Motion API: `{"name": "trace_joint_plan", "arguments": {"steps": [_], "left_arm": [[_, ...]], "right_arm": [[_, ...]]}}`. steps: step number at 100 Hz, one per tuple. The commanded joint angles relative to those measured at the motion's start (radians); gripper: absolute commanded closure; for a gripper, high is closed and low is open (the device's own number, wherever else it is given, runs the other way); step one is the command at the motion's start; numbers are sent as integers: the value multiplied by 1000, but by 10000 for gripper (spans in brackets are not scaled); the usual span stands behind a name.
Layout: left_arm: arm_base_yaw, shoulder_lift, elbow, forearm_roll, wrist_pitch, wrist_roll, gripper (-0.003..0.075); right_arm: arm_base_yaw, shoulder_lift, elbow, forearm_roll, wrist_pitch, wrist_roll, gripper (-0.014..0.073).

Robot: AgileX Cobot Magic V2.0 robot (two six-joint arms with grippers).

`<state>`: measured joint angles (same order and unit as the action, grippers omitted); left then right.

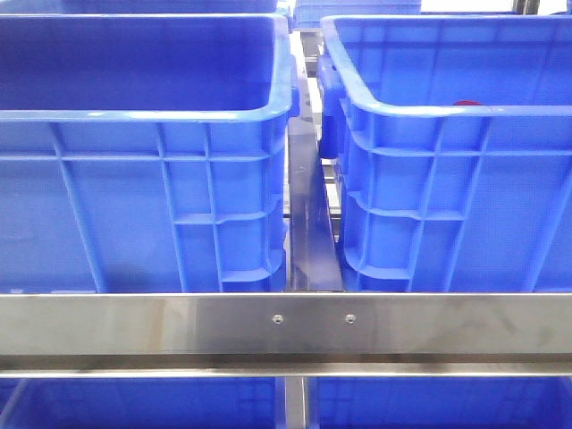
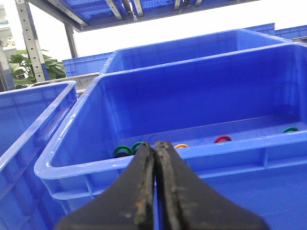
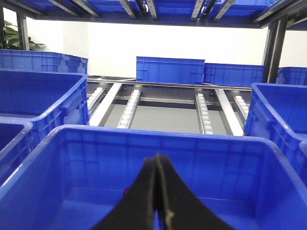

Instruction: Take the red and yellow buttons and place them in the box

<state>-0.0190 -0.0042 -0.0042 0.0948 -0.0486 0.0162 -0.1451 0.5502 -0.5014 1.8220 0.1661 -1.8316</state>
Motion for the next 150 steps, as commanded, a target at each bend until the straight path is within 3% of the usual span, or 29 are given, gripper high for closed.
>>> {"name": "trace_joint_plan", "arguments": {"steps": [1,96,110,130,150], "left_arm": [[1,-35,48,-12,-84,-9,739],[1,-35,48,-12,-84,-9,739],[1,-35,48,-12,-84,-9,739],[1,-35,48,-12,-84,-9,739],[1,-35,48,-12,-84,-9,739]], "right_arm": [[-4,2,-26,88,30,-7,662],[-4,1,-26,45,9,21,662],[-4,1,-42,-261,64,279,662],[-3,-10,-81,-900,77,934,662],[14,-65,-81,-1360,69,1374,662]]}}
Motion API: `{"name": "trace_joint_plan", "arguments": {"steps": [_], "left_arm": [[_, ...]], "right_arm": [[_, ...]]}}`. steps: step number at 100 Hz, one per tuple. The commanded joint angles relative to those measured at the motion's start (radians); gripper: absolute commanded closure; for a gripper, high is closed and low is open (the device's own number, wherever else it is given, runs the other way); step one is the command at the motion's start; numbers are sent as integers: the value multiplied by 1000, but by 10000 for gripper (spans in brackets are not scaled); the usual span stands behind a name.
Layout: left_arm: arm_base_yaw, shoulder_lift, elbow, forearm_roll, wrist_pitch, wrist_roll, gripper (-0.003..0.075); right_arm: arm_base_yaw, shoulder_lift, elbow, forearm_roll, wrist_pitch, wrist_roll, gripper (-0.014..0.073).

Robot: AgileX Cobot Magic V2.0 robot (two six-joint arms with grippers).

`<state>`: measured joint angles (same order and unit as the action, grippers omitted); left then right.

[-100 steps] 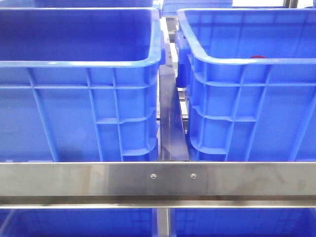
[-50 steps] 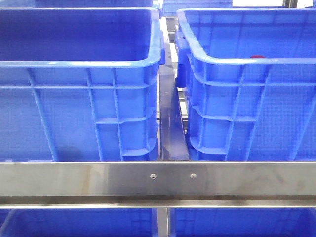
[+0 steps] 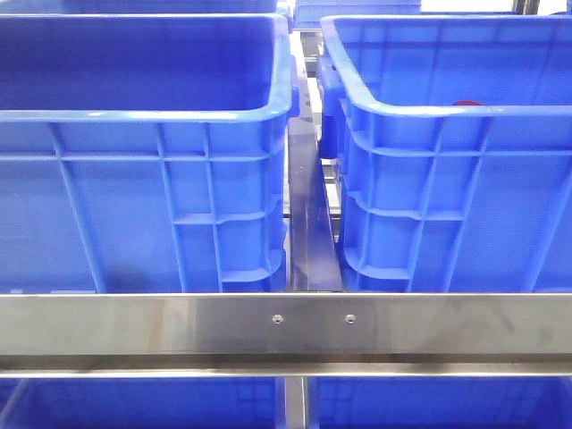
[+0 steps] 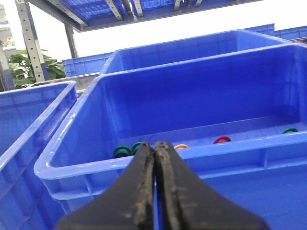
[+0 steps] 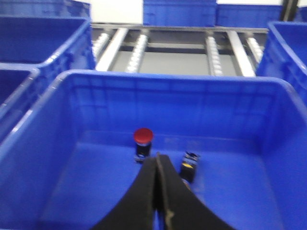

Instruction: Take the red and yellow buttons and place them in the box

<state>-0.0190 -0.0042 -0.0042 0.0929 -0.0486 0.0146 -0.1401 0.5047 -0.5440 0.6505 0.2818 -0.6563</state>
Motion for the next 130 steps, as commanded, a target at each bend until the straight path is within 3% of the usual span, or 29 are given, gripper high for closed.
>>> {"name": "trace_joint_plan", "arguments": {"steps": [1,20,27,67,93,130], "left_arm": [[1,-35,48,-10,-84,-7,739],[1,-35,48,-10,-84,-7,739],[1,-35,48,-10,-84,-7,739],[1,-35,48,-10,-84,-7,739],[1,-35,48,-10,-84,-7,739],[1,-35,48,-10,-84,-7,739]], "right_arm": [[13,-22,-37,-220,-48,226,662],[97,-82,-35,-620,-76,575,662],[124,-99,-29,-682,-77,627,662],[133,-337,268,-672,-266,633,662],[133,-494,479,-567,-391,633,662],[133,-540,551,-551,-419,637,662]]}}
